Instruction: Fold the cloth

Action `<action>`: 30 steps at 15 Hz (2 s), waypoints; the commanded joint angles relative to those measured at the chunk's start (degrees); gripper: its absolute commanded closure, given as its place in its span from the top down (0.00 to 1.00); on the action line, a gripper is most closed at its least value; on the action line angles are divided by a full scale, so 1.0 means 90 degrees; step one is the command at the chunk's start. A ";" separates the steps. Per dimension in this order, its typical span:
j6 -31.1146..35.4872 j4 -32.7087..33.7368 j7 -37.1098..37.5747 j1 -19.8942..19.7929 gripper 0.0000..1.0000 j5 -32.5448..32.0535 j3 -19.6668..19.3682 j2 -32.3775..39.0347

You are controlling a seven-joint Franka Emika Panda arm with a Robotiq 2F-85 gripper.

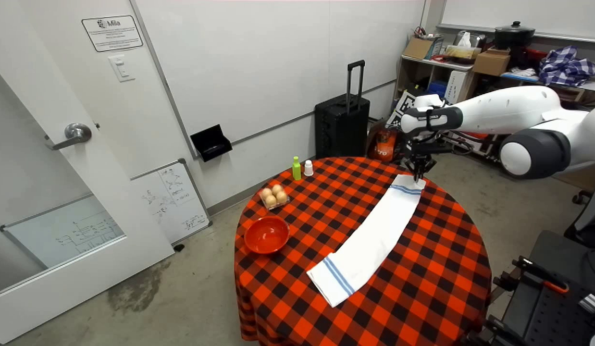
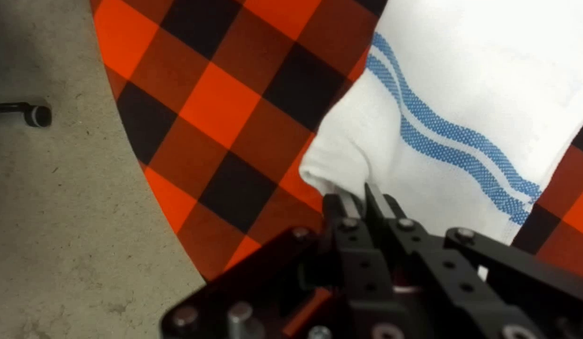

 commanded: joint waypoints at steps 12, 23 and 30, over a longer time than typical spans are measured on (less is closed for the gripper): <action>0.0116 0.0875 0.0417 0.0032 0.02 -0.0408 -0.0183 -0.0181; 0.0345 0.0915 0.0532 0.0097 0.02 -0.0643 -0.0270 -0.0509; 0.0572 0.0923 0.0617 0.0102 0.02 -0.0718 -0.0390 -0.0774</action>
